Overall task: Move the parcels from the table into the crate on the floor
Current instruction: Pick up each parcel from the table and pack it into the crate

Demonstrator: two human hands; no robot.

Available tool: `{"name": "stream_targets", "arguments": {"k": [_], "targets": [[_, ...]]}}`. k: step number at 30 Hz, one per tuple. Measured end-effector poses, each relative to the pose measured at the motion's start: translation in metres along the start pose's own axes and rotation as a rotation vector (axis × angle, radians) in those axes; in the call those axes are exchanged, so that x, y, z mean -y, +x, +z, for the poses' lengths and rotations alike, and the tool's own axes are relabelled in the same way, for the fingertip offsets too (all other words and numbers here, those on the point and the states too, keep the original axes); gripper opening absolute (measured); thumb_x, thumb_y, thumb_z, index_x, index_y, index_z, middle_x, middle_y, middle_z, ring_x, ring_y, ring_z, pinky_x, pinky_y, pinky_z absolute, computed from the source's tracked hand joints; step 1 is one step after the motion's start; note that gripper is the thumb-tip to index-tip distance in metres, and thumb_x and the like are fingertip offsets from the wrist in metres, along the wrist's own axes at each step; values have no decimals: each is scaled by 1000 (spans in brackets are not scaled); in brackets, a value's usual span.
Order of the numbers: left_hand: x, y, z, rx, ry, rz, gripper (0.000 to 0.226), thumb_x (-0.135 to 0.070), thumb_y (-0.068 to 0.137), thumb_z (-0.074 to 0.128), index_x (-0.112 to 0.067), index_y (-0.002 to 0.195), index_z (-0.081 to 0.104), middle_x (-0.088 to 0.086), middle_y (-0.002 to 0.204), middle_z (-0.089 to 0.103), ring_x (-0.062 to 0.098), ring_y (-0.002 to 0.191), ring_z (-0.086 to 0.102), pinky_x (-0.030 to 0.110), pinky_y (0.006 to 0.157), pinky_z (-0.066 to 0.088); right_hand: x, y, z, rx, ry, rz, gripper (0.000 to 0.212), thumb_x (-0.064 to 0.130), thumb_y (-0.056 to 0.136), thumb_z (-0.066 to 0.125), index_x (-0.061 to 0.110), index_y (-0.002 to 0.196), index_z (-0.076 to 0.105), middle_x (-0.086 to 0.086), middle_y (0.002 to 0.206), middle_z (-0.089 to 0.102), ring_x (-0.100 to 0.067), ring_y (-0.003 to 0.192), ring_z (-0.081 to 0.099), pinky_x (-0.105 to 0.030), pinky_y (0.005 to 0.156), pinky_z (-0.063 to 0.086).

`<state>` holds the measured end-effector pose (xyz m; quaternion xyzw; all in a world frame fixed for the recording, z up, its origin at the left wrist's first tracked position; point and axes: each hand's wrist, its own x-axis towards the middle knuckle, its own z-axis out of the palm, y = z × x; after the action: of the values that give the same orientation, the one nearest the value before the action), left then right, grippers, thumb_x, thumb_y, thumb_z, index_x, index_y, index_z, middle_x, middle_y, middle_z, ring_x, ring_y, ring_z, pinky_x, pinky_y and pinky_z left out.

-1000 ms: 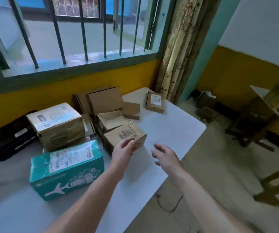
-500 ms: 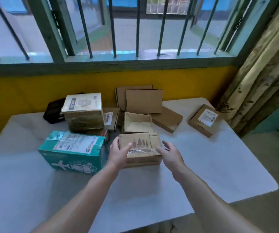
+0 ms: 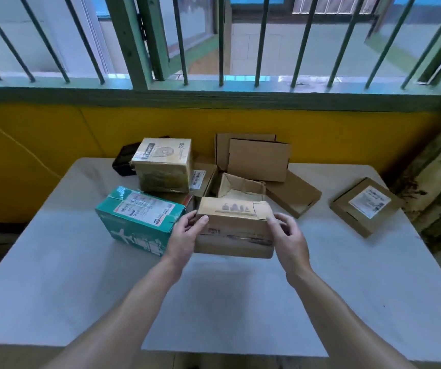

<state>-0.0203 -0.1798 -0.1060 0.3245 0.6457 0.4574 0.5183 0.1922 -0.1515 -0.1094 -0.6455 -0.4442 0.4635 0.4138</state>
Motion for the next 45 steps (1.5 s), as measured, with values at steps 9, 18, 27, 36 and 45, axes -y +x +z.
{"name": "stream_targets", "arguments": {"k": [9, 18, 27, 36, 45], "targets": [[-3, -4, -4, 178, -180, 177, 59, -7, 85, 63, -36, 133, 47, -13, 121, 68, 11, 119, 61, 26, 91, 53, 17, -7, -3, -54, 441, 49, 23, 33, 96, 55, 23, 114, 64, 18, 96, 70, -4, 96, 64, -22, 67, 53], [-5, -1, -7, 78, -507, 139, 28, -39, 96, 54, -33, 122, 63, 3, 122, 70, 20, 112, 67, 37, 89, 55, 21, -13, -2, -75, 502, 109, 36, 44, 97, 50, 16, 96, 72, -1, 102, 74, -19, 105, 64, -35, 90, 49], [-4, 1, -29, 194, -496, 124, 45, 0, 79, 51, -14, 118, 67, 17, 125, 67, 35, 126, 56, 40, 93, 51, 29, -19, 6, -14, 553, 134, 35, 38, 97, 52, 23, 81, 79, 8, 87, 76, -8, 86, 67, -28, 75, 48], [-13, -5, -33, 176, -568, 144, 36, -15, 95, 55, -17, 130, 64, 15, 132, 64, 34, 128, 55, 62, 111, 35, 39, -27, 13, -119, 617, -54, 24, 17, 96, 53, 23, 78, 69, 8, 77, 72, -5, 75, 67, -27, 72, 47], [-54, -33, -38, 178, -632, 314, 34, -14, 85, 62, -24, 116, 73, 10, 123, 69, 29, 119, 63, 49, 97, 51, 68, -41, 13, -82, 781, -209, 30, 9, 99, 44, 18, 80, 65, 2, 74, 67, -12, 73, 65, -21, 60, 51]]}}
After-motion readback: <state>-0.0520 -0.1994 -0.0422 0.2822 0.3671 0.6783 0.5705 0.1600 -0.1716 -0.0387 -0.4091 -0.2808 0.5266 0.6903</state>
